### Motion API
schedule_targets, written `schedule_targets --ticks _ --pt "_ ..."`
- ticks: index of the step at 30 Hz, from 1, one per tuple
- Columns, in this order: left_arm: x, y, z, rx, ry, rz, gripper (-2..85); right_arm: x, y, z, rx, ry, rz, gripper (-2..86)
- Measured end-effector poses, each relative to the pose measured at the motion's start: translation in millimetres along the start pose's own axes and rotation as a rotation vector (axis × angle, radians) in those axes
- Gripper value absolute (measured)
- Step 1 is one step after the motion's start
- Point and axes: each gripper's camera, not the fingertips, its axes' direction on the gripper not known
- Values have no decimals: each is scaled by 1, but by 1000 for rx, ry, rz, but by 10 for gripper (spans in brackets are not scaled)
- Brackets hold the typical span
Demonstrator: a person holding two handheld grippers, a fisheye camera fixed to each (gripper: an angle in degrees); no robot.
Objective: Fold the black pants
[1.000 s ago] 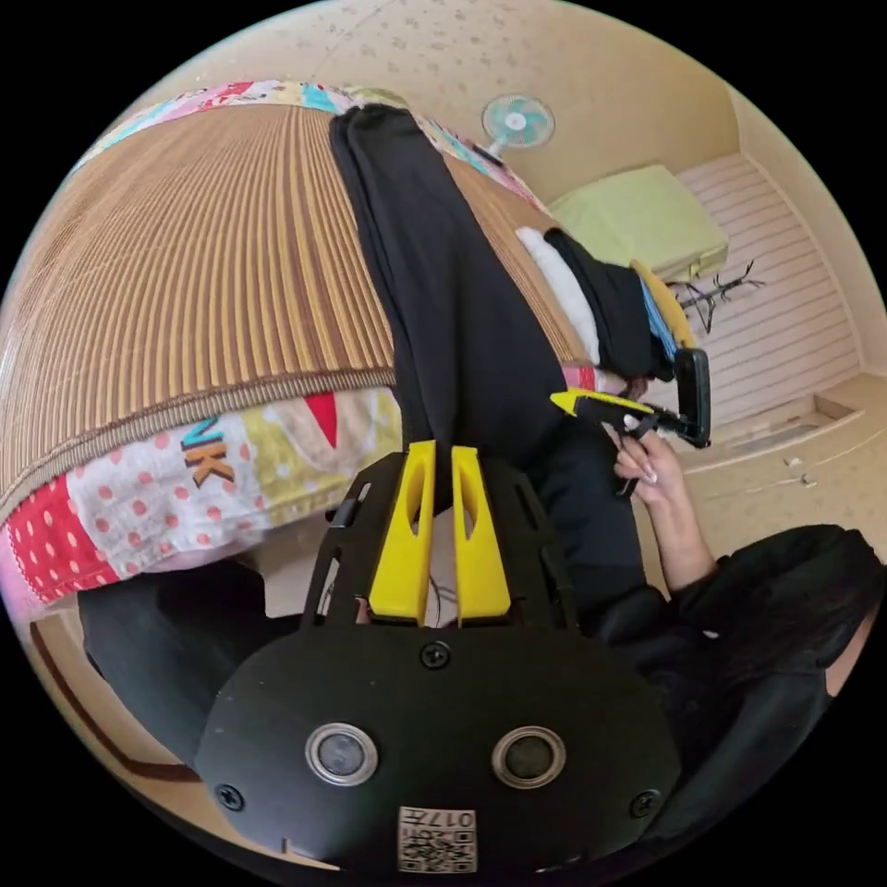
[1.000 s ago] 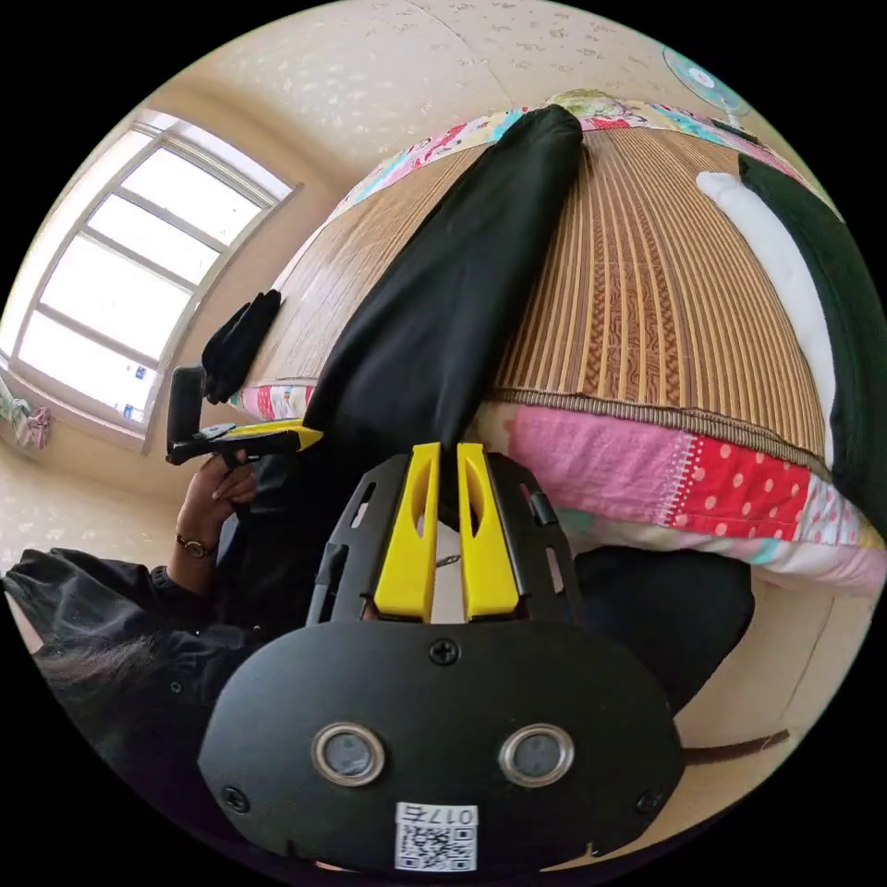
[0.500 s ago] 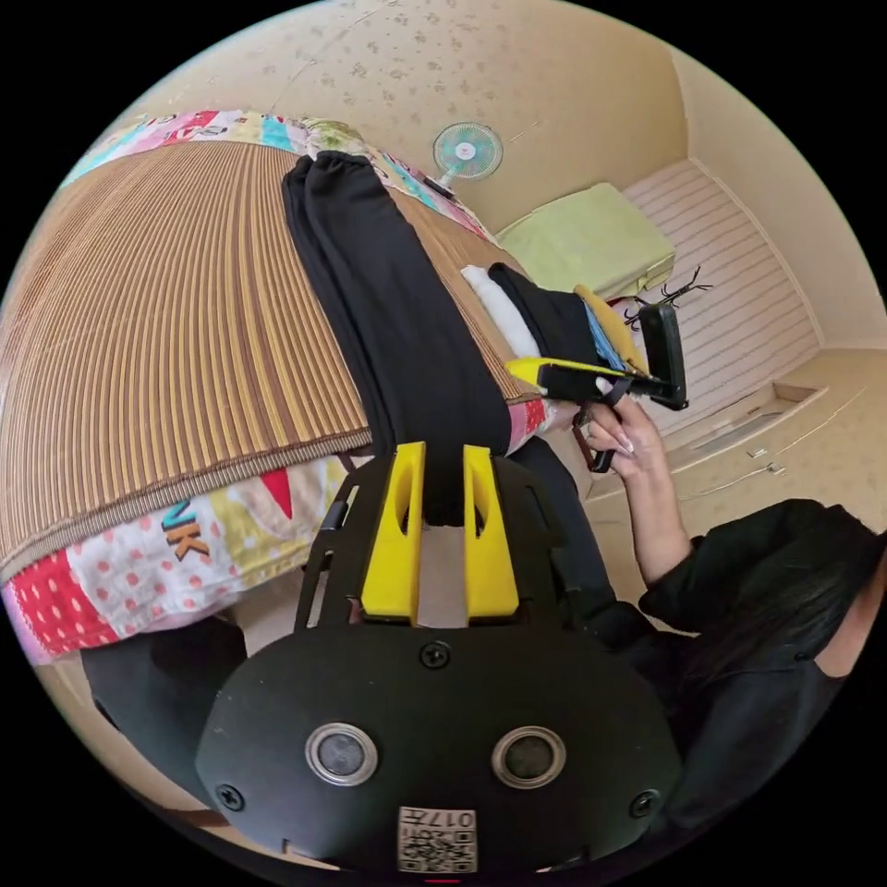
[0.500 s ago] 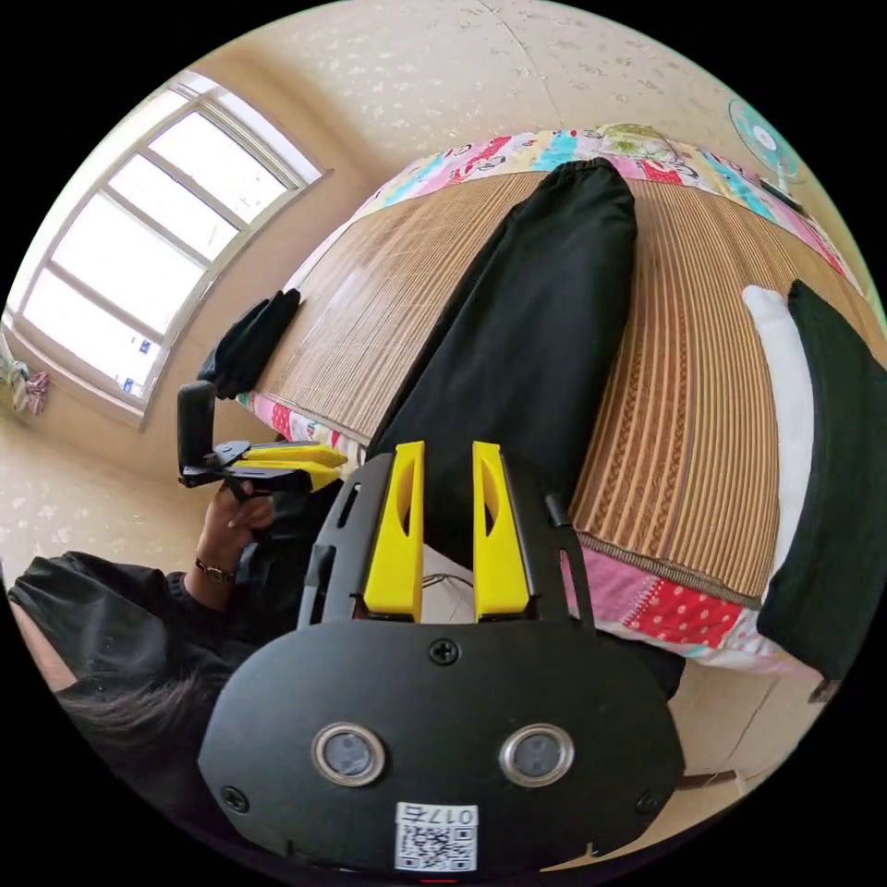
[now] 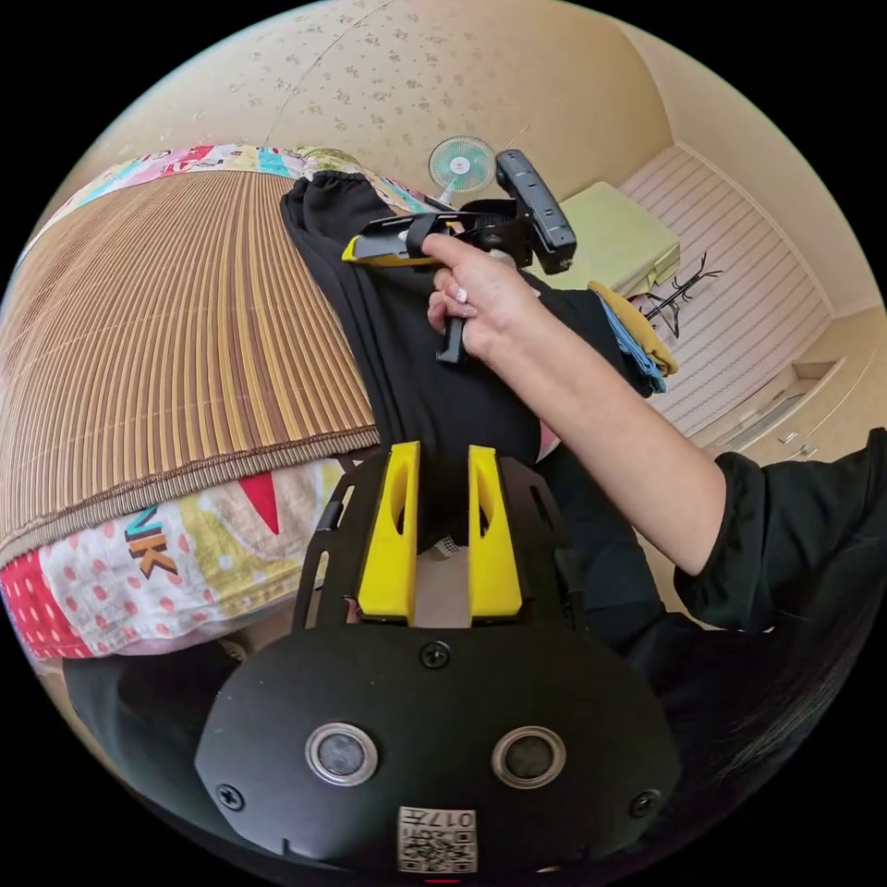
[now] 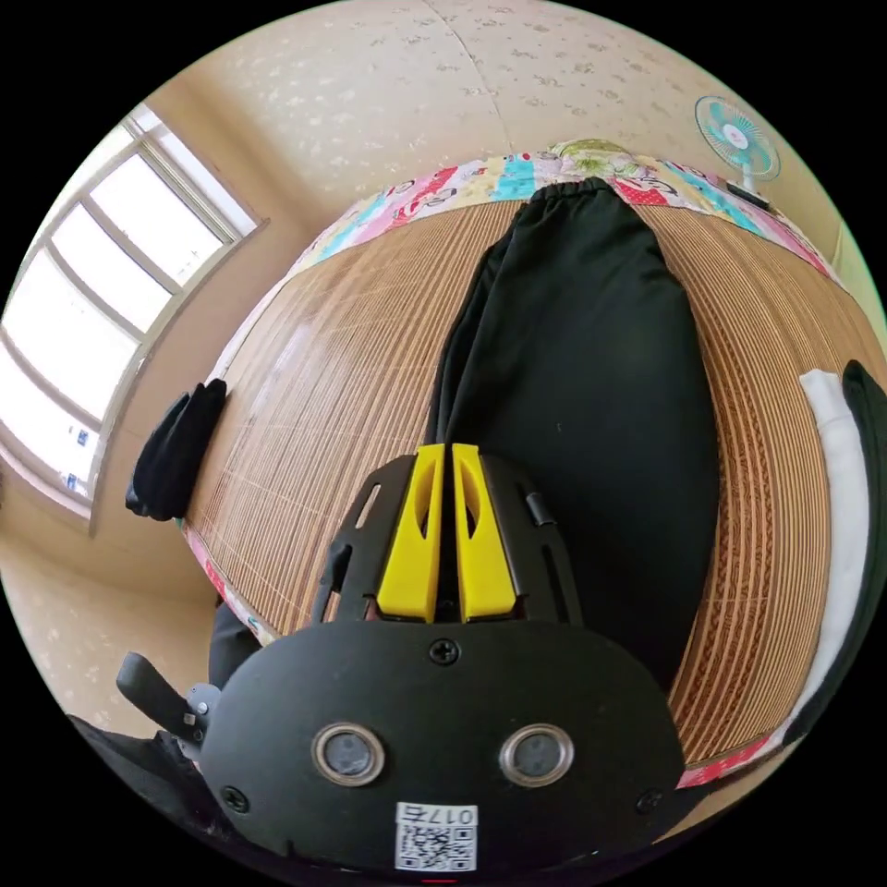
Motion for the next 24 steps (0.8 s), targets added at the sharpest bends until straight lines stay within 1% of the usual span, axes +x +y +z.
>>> schedule_targets --ticks 2,4,5,6,7,9,10,11,13,14,15,16,18,20,22,24 --pt "-5 0 -2 1 33 -24 88 -10 3 -7 65 -10 -36 19" --pt "-6 0 -5 -2 43 -29 90 -15 6 2 54 -31 -89 16" --pt "-7 1 -8 -1 39 -28 90 -13 6 20 -12 -27 -104 14" --pt "-7 3 -10 2 33 -26 90 -3 2 44 -132 -27 -57 14" --pt "-8 3 -11 4 28 -29 91 3 0 47 -154 -68 -34 14" --pt "-11 6 -15 20 18 -52 92 14 -10 28 -105 -218 21 14" --pt "-11 7 -16 27 22 -57 92 12 -12 20 -85 -231 11 15" --pt "-13 7 -18 37 31 -65 93 5 -13 9 -60 -220 -15 17" --pt "-14 6 -19 43 30 -77 97 -4 -12 12 -94 -143 -60 22" --pt "-13 6 -20 46 18 -78 98 -3 -10 29 -184 -99 -65 27" --pt "-12 5 -21 48 8 -74 99 3 -5 41 -237 -111 -69 35" --pt "-12 5 -22 49 4 -71 99 7 -3 35 -202 -149 -61 39" --pt "-10 5 -22 46 -6 -61 100 22 0 10 -230 -306 -30 60" --pt "-9 7 -20 35 -16 -58 100 24 15 -23 -196 -398 -81 73" --pt "-7 9 -18 23 -38 -66 112 26 41 -63 -130 -380 -131 79" --pt "-3 11 -23 66 -42 -60 117 34 82 -112 -79 -223 -165 85"
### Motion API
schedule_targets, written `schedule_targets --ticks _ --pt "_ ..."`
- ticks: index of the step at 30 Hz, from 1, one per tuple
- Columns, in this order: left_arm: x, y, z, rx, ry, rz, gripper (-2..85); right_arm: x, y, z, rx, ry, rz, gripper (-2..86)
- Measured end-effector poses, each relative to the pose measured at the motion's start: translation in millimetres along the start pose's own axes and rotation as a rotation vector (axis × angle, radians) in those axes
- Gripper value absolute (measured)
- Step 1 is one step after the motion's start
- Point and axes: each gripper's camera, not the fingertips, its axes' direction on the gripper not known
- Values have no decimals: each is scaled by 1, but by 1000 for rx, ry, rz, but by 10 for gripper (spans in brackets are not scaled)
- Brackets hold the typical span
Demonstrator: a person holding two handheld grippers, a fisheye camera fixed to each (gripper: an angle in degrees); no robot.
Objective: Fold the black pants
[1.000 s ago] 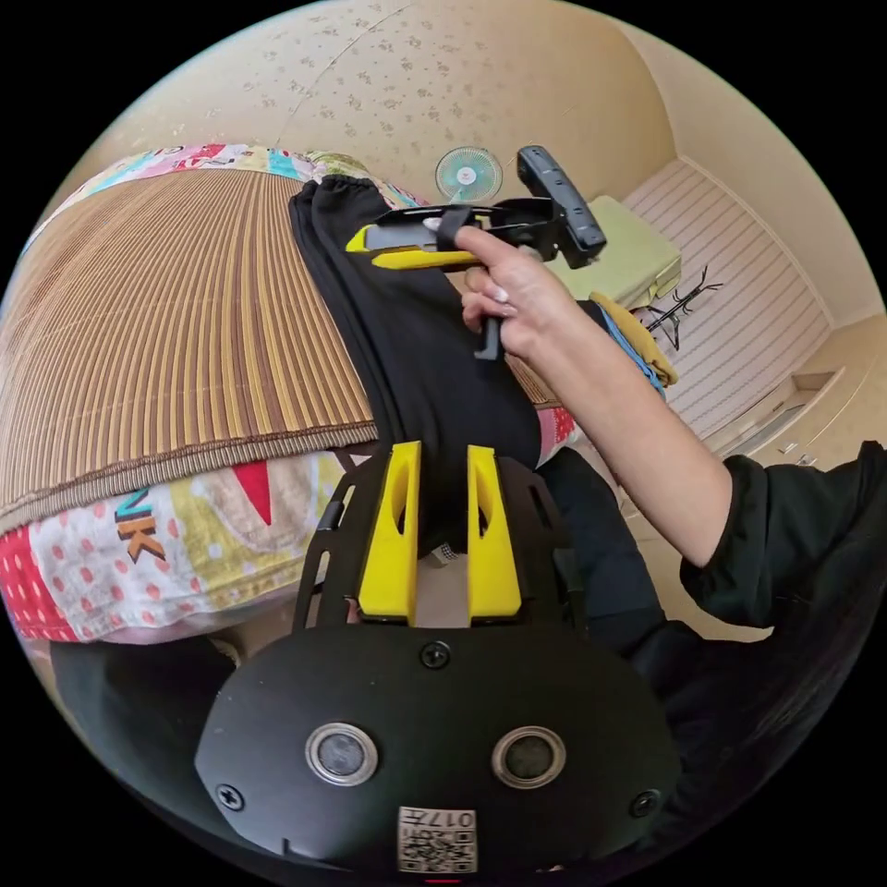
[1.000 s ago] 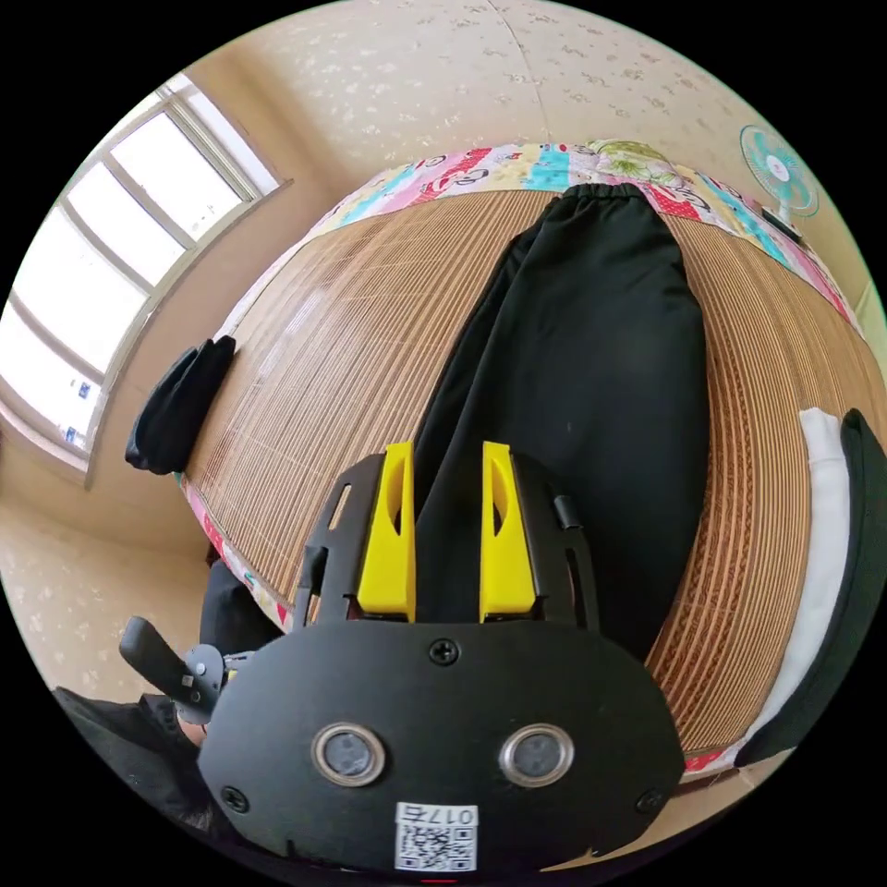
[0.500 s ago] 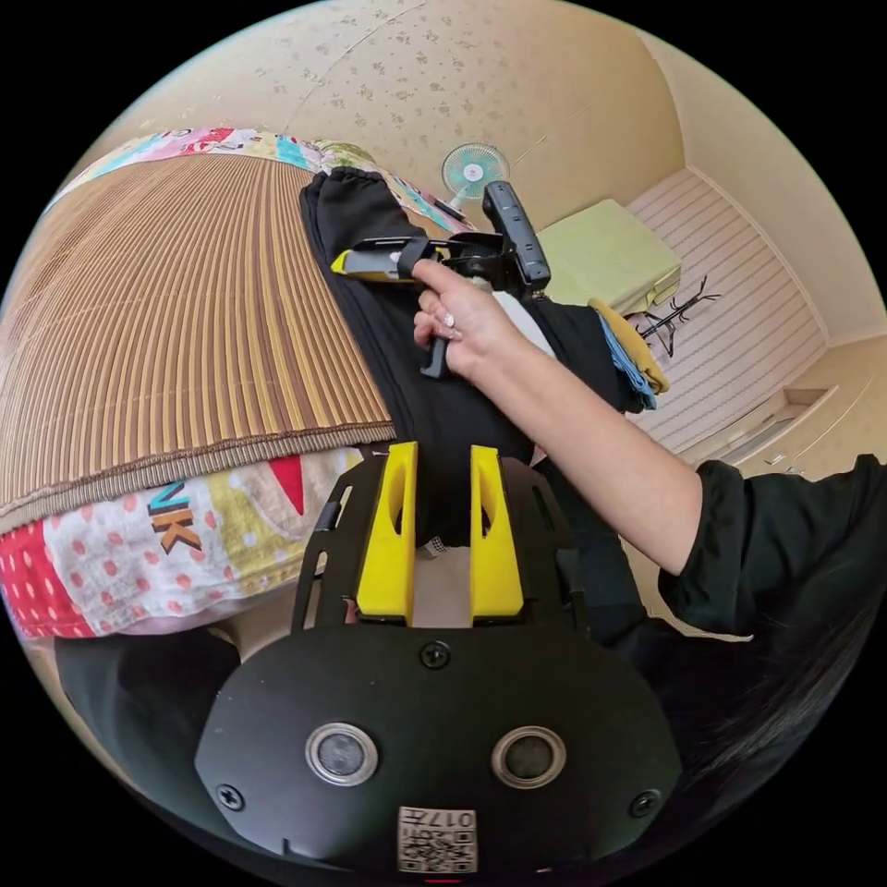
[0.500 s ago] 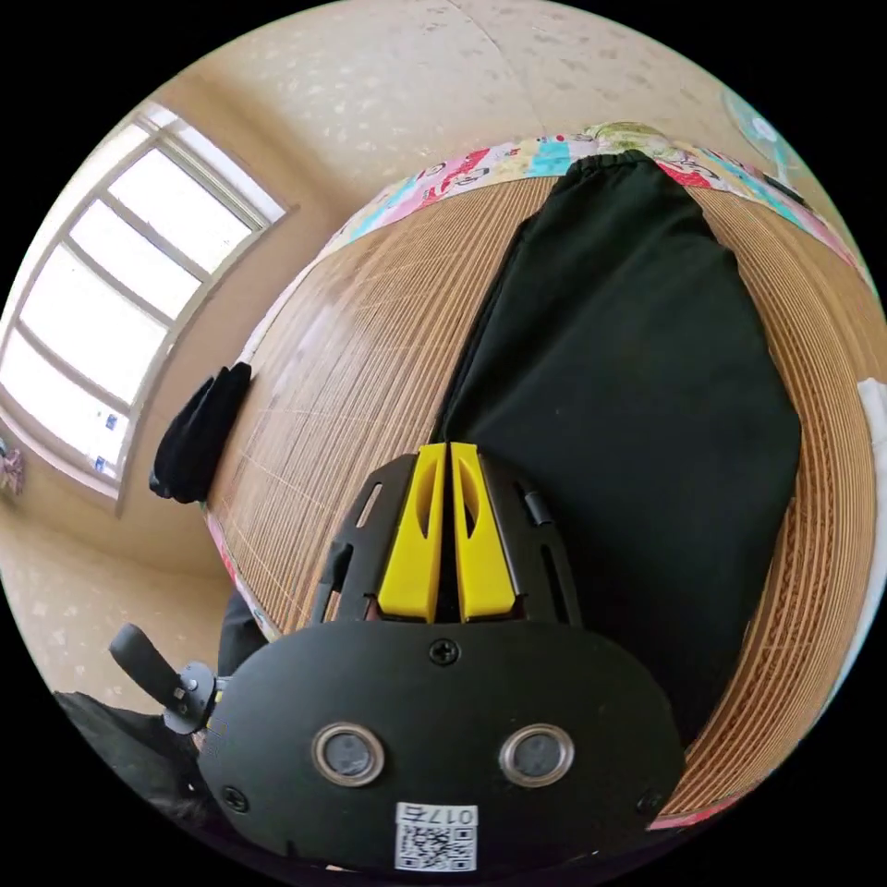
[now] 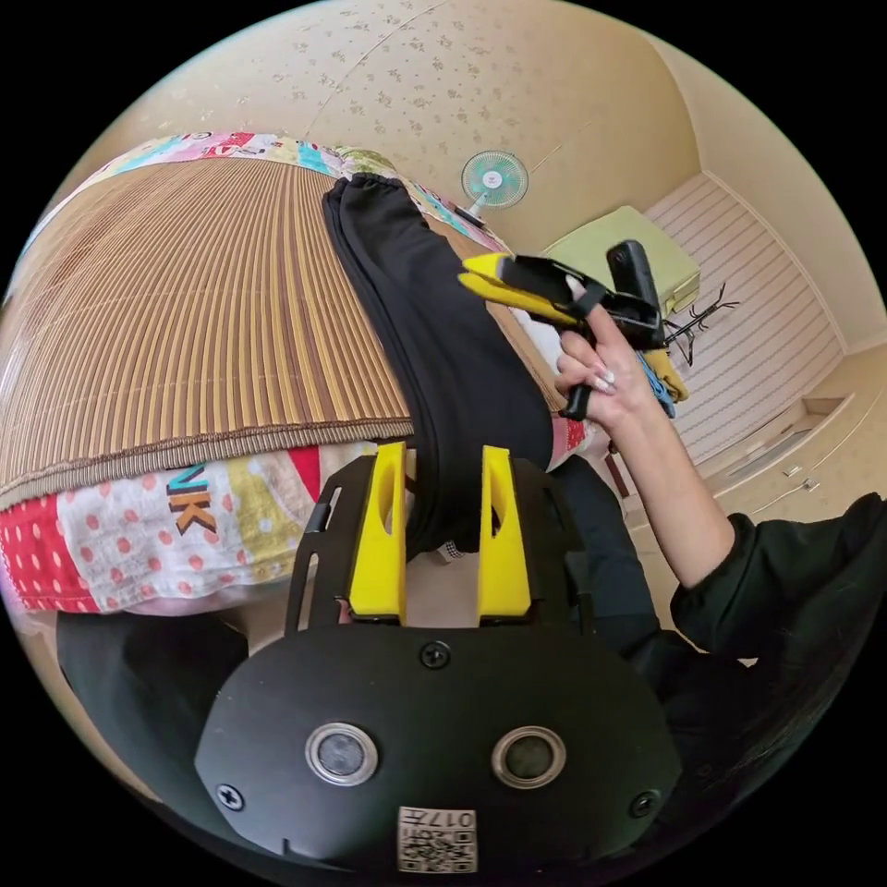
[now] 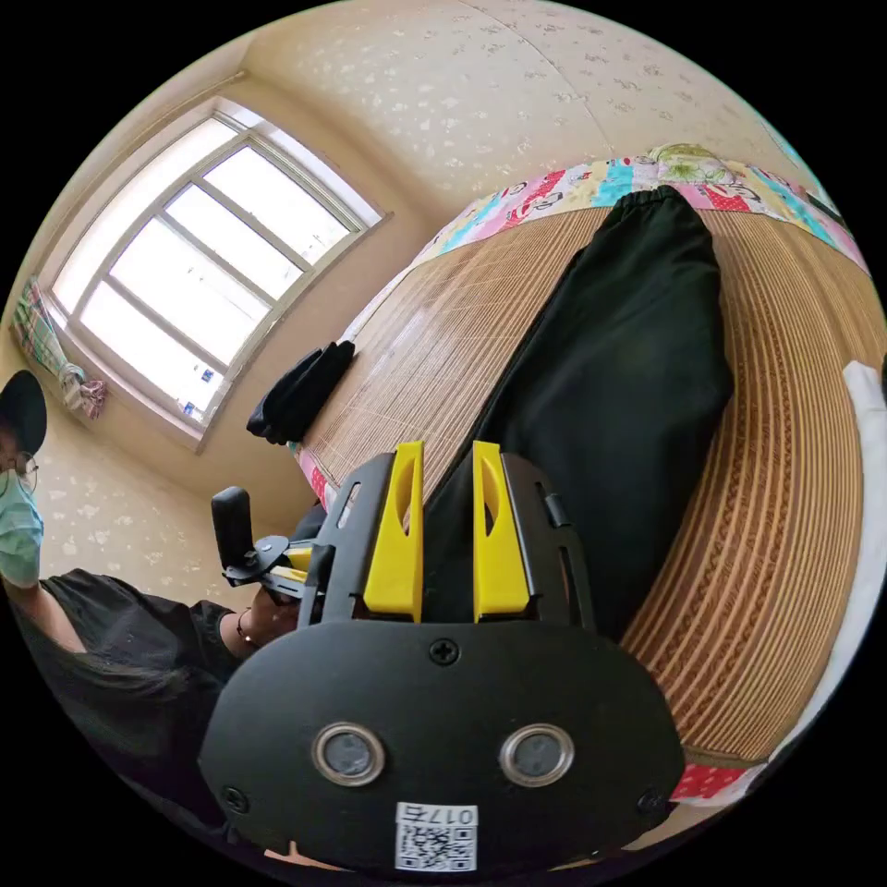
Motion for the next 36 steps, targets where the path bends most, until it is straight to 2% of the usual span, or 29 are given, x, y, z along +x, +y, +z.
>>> schedule_targets --ticks 4,7,9,11,13,15,19,21,22,24,27,29,32,34,36 --pt "6 -4 -12 99 -3 39 114 14 64 -41 -14 174 47 96" --pt "5 -20 -13 104 5 46 120 44 104 -48 -62 60 131 108" --pt "-1 -38 -12 56 -23 26 131 60 122 -50 -28 -121 178 119" --pt "-8 -49 -6 -8 -14 -8 141 73 127 -46 -14 -203 237 125" --pt "-17 -54 4 -91 56 -56 148 88 128 -41 -6 -274 308 127" --pt "-23 -51 5 -83 146 -112 142 102 125 -38 -7 -379 350 126" --pt "-21 -53 8 -120 79 -149 97 113 125 -36 -59 -400 382 98" --pt "-21 -55 8 -148 36 -169 68 110 126 -29 -60 -524 365 93" --pt "-21 -55 7 -151 37 -168 67 109 126 -26 -66 -527 370 92" --pt "-24 -51 2 -151 49 -172 63 99 126 -23 -87 -402 356 68" --pt "-27 -48 -4 -164 68 -195 55 97 134 -25 -70 -448 372 49" --pt "-27 -48 -9 -188 106 -184 46 87 140 -30 -48 -501 330 39" --pt "-29 -40 -33 -181 287 -144 39 41 145 -60 -17 -454 127 30" --pt "-20 -31 -63 -129 370 -83 37 4 148 -92 35 -444 -6 27" --pt "4 -19 -115 12 490 23 37 -41 147 -146 162 -481 -152 23"
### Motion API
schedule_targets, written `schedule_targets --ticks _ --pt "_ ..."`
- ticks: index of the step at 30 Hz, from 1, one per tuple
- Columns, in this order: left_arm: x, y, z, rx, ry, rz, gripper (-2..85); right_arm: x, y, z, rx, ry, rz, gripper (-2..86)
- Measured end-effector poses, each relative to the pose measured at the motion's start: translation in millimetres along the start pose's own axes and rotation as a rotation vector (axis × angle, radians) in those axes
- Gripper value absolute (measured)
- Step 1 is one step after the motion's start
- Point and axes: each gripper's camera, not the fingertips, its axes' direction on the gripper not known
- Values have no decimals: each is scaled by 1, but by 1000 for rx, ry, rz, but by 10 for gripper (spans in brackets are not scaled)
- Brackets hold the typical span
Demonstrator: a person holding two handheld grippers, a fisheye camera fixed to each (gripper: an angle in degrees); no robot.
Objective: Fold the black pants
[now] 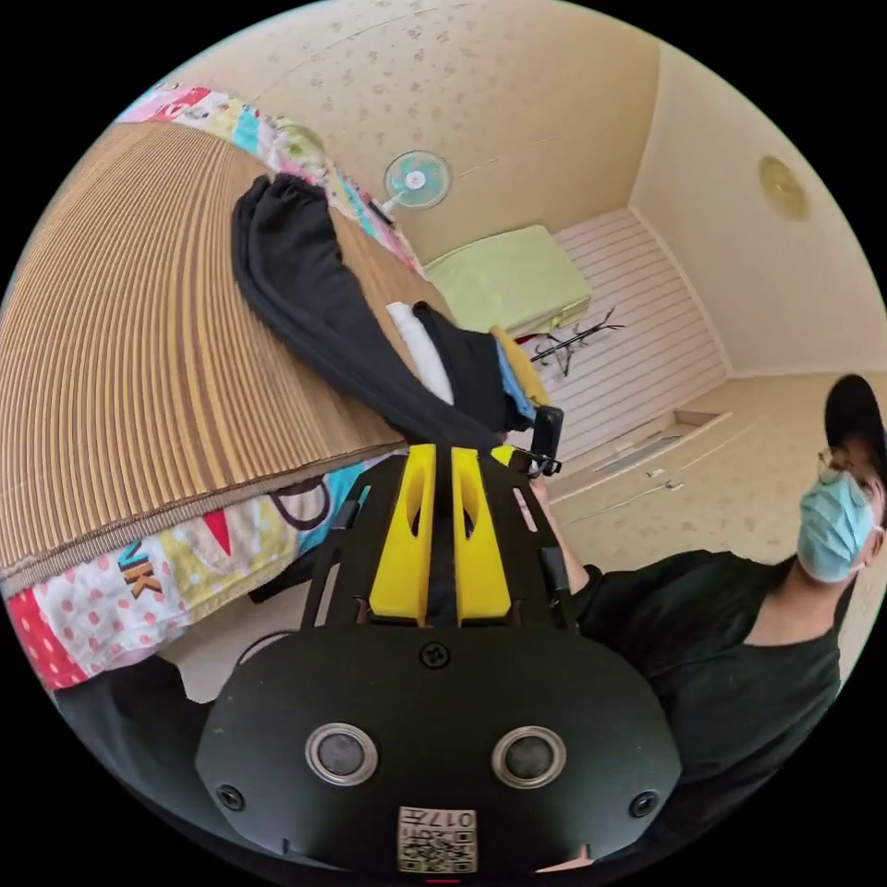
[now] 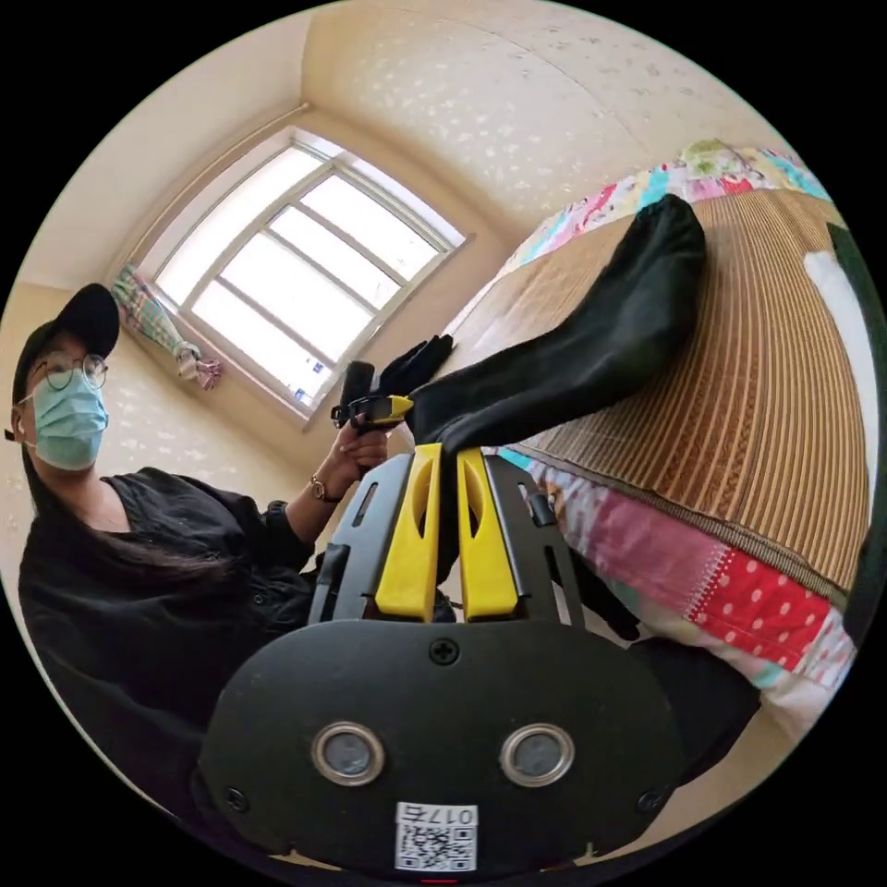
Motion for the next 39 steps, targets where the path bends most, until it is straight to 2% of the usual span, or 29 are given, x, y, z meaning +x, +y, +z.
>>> schedule_targets --ticks 3,6,11,14,16,20,25,27,29,32,36,39 --pt "70 0 -46 159 134 184 38 -91 -32 -36 91 -1 -232 21" --pt "155 -16 -82 247 132 393 39 -181 -65 -63 148 64 -438 20" --pt "265 -44 -120 369 120 630 36 -253 -107 -101 319 7 -526 20" --pt "292 -69 -126 394 137 630 30 -251 -134 -108 365 7 -462 19" --pt "289 -86 -124 387 112 575 27 -234 -147 -103 370 22 -422 19" --pt "244 -125 -108 358 1 387 23 -168 -183 -75 351 185 -266 18" --pt "205 -202 -104 368 -2 311 26 -102 -256 -46 386 291 -195 16" --pt "190 -230 -105 389 -89 285 30 -74 -280 -21 344 360 -194 17" --pt "174 -240 -98 336 -198 275 34 -46 -278 6 262 420 -152 17" --pt "131 -213 -79 234 -328 253 39 8 -222 52 122 383 -82 20" --pt "56 -106 -50 60 -216 169 42 77 -84 92 -30 220 73 29" --pt "8 -29 -22 -119 -205 -27 64 125 -1 118 -231 261 304 47"
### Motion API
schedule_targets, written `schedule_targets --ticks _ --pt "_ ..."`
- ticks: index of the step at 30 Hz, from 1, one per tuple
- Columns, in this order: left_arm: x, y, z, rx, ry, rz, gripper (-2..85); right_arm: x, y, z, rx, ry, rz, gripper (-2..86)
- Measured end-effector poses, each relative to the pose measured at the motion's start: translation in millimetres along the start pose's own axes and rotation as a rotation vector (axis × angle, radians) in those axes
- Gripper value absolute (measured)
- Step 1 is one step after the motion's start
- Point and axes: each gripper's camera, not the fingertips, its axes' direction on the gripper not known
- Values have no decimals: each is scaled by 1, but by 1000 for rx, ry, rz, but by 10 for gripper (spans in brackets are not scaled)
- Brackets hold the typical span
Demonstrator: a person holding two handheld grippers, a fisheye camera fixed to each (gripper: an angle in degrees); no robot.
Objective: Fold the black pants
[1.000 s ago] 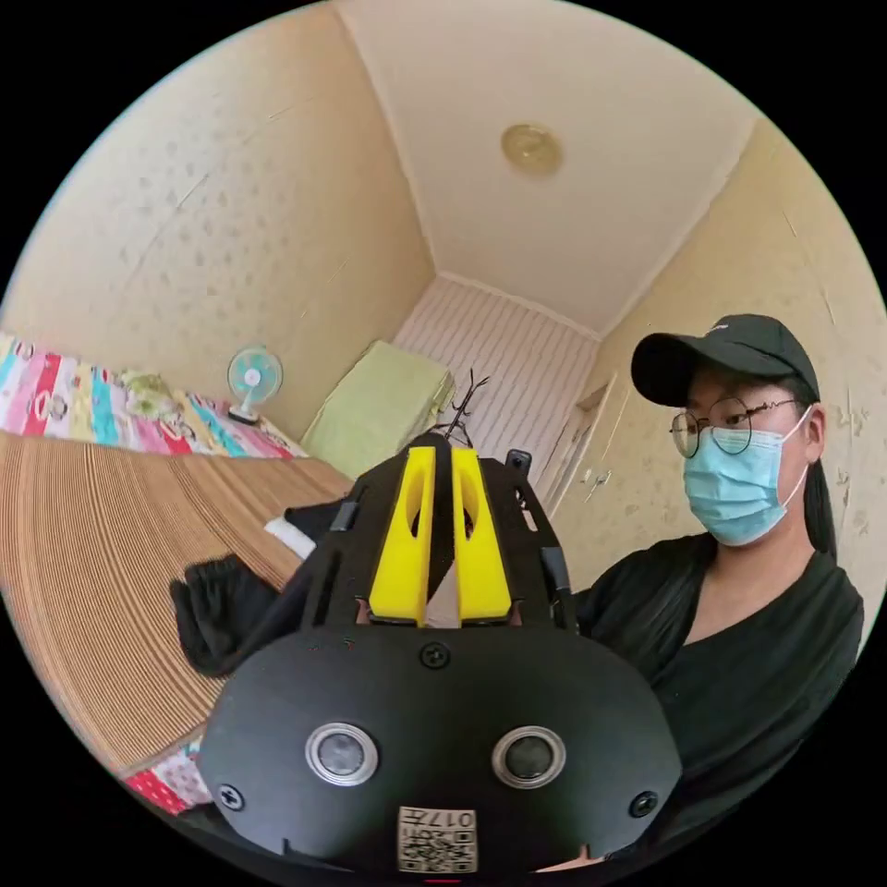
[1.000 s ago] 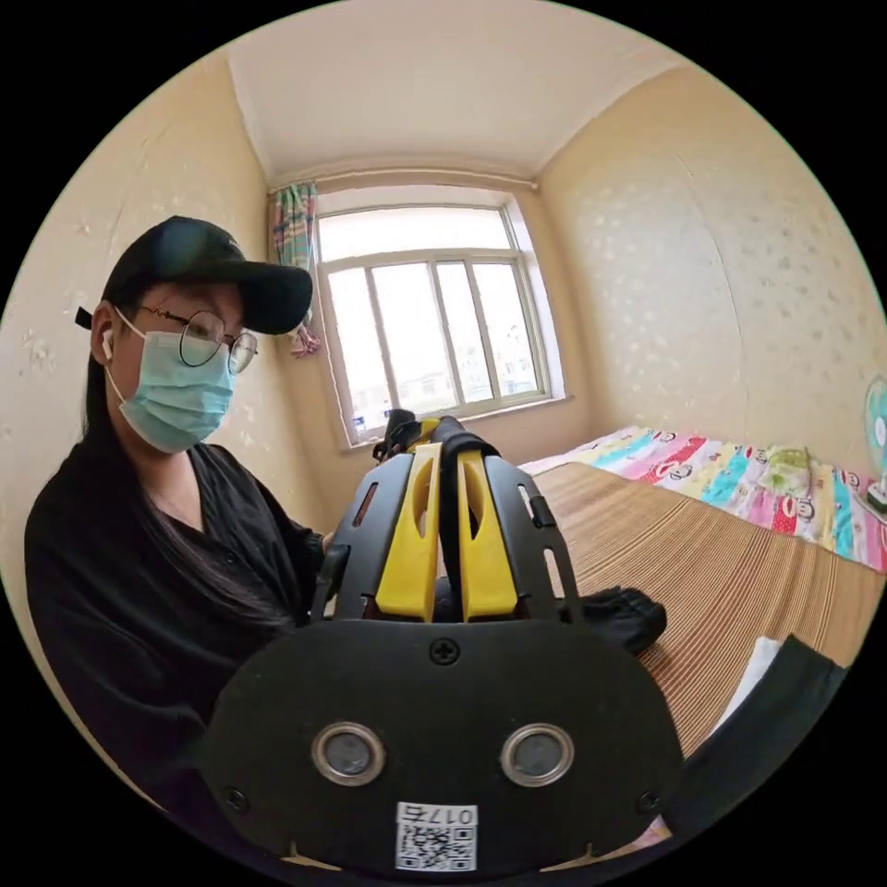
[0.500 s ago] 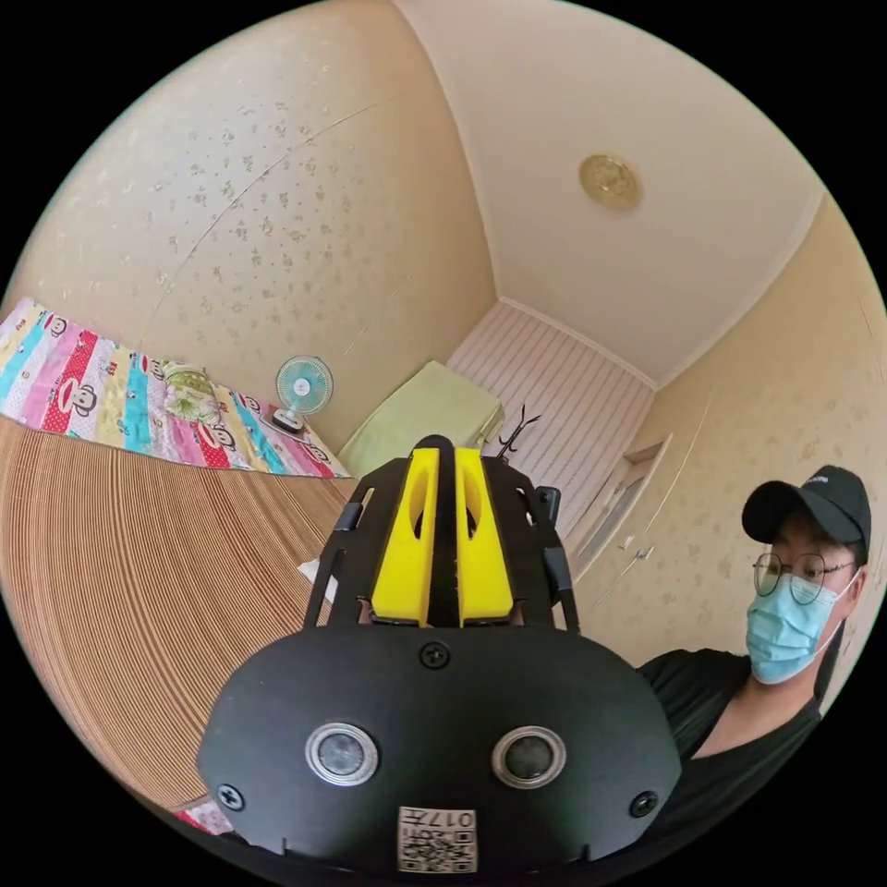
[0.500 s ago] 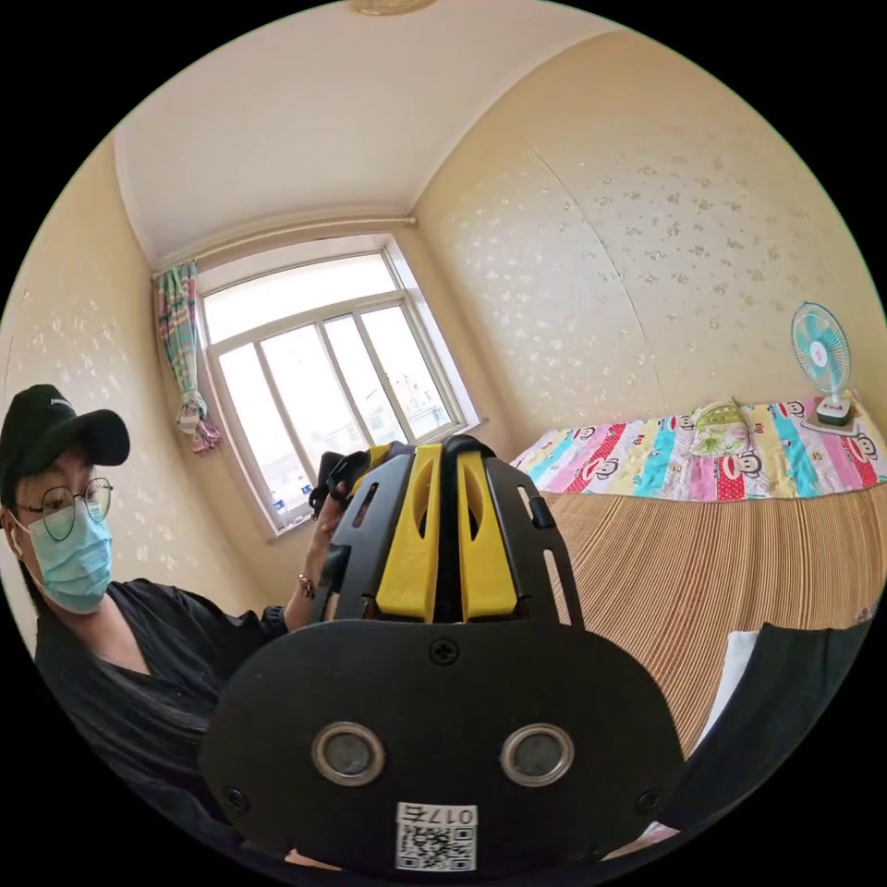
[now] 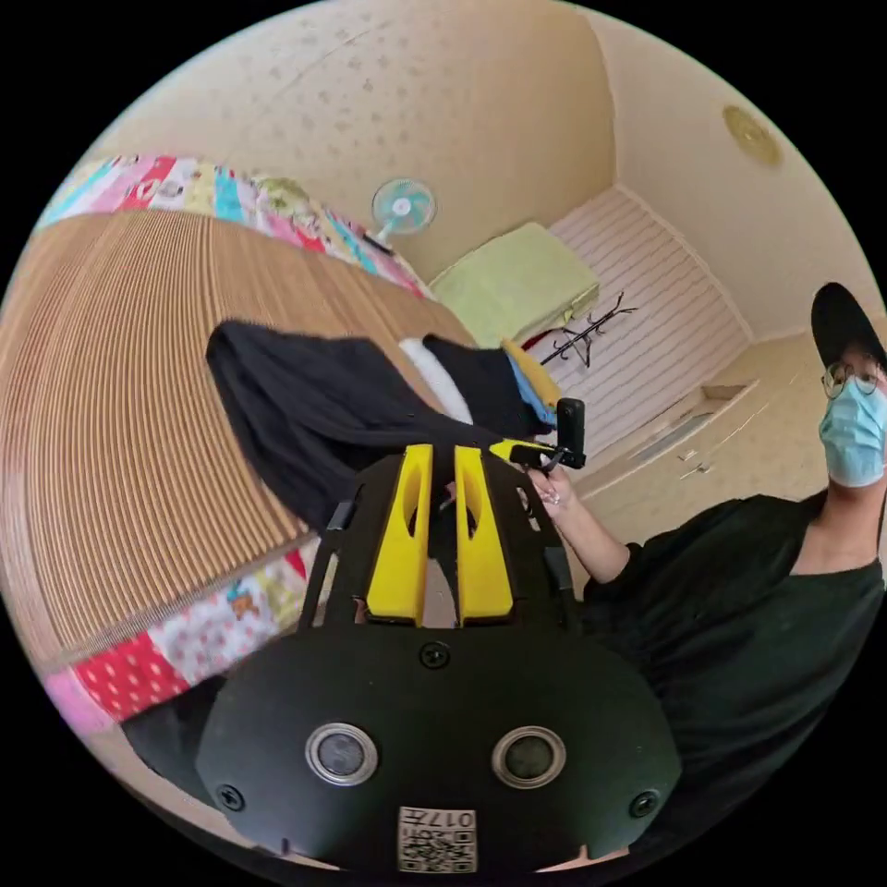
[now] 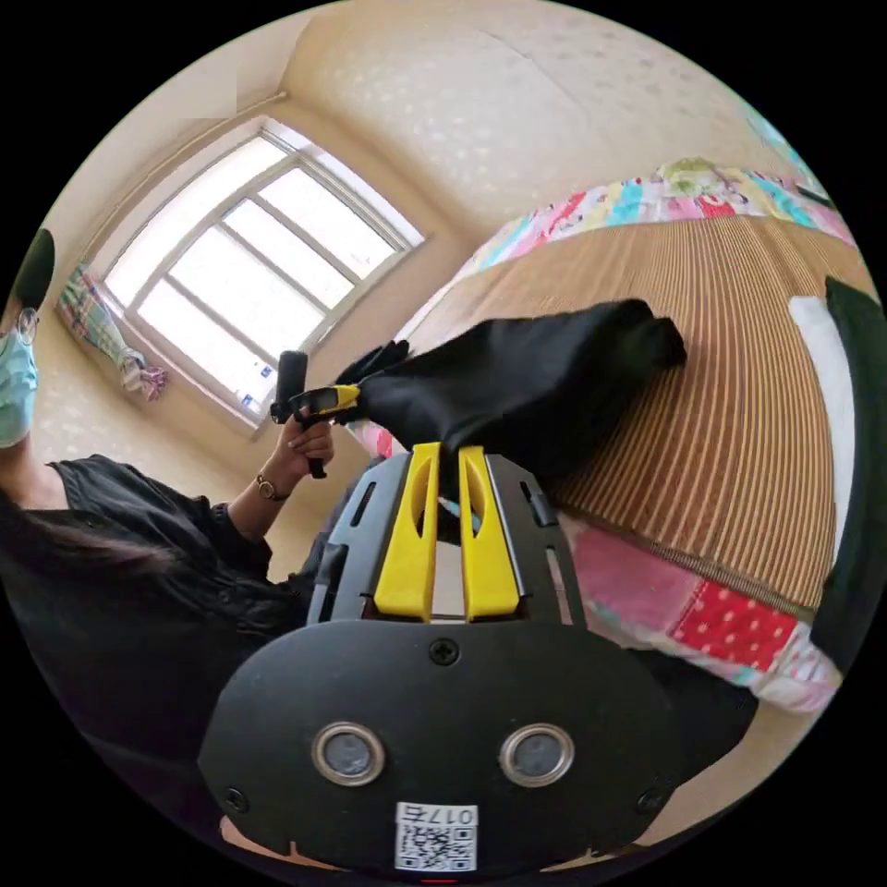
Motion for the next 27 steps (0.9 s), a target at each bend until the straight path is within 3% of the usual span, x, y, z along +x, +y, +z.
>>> schedule_targets --ticks 2,5,9,13,15,18,23,27 --pt "-16 31 18 -73 -26 -94 77 21 16 8 -61 42 87 64" --pt "-28 48 8 1 -49 -185 80 38 2 -21 66 29 128 91" --pt "-39 5 -24 178 -86 -184 156 69 -69 -45 197 -51 145 160" --pt "-74 -49 -5 162 -42 -306 217 104 -130 -7 85 -65 215 203" --pt "-83 -74 28 74 -109 -353 205 116 -143 33 -1 -147 240 192" --pt "-76 -78 69 -74 -71 -389 138 111 -132 54 -30 -223 263 163" --pt "-63 -30 68 -68 38 -399 105 88 -92 69 -158 -373 253 106" --pt "-43 17 27 68 72 -448 97 30 -100 80 -143 -449 107 91"
